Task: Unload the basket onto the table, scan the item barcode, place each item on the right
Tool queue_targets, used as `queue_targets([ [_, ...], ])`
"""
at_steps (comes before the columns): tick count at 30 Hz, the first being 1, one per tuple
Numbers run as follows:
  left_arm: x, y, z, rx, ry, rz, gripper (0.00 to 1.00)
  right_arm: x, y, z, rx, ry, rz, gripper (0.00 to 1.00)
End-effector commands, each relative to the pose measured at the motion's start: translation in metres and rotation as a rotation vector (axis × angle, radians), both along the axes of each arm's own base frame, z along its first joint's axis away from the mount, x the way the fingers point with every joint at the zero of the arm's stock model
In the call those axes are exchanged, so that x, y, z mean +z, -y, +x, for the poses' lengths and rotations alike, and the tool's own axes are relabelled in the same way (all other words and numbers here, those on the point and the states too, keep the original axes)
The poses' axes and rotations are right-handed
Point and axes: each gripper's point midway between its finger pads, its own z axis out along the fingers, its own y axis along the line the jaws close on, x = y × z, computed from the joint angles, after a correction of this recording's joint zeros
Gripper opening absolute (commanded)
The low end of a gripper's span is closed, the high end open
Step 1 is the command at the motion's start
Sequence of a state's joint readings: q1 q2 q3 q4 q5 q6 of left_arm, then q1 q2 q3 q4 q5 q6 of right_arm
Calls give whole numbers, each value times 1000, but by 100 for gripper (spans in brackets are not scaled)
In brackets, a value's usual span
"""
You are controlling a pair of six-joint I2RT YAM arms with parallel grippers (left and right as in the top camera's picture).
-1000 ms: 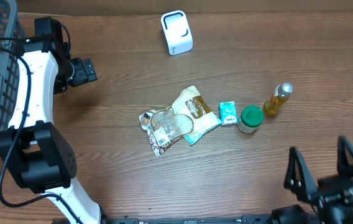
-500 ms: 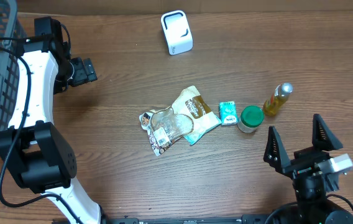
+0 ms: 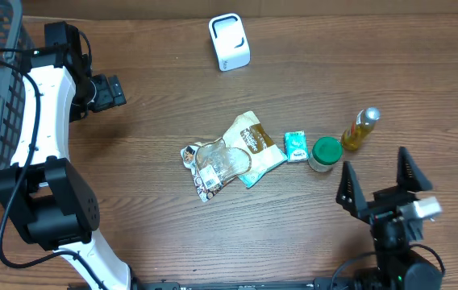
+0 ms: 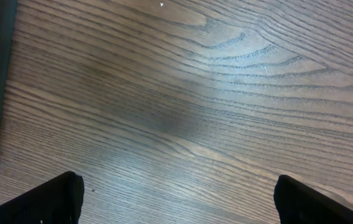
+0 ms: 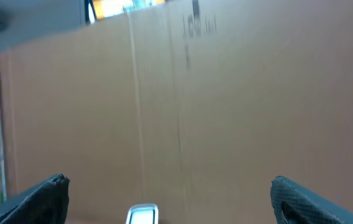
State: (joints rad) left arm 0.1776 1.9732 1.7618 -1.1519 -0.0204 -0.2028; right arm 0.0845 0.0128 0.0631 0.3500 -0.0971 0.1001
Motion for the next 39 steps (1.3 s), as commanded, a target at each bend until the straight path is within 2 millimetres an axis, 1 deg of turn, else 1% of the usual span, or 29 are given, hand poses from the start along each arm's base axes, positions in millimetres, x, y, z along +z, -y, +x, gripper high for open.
queue_targets([
  [1,10,-3,4,-5,28,16,99,-23,1,8,-7,-40,-7,100],
  [5,10,-3,4,-5,28,16,99,-50,1,18,-10,-157,-15,100],
  [7,10,-3,4,-5,28,16,100,-70,0,23,-11,-243,-23,100],
  [10,10,-3,4,-6,28,16,100,-109,0,28,-19,-396,-69,100],
  [12,10,-3,4,-5,28,16,100,-127,1,28,-32,-461,-111,100],
  [16,10,-3,4,-5,28,16,100,-126,2,29,-55,-443,-184,100],
  [20,10,-3,4,-5,28,16,100,-126,2,28,-61,-437,-217,100],
  [39,10,-2,4,-7,28,16,100,-125,1,28,-59,-435,-212,100],
])
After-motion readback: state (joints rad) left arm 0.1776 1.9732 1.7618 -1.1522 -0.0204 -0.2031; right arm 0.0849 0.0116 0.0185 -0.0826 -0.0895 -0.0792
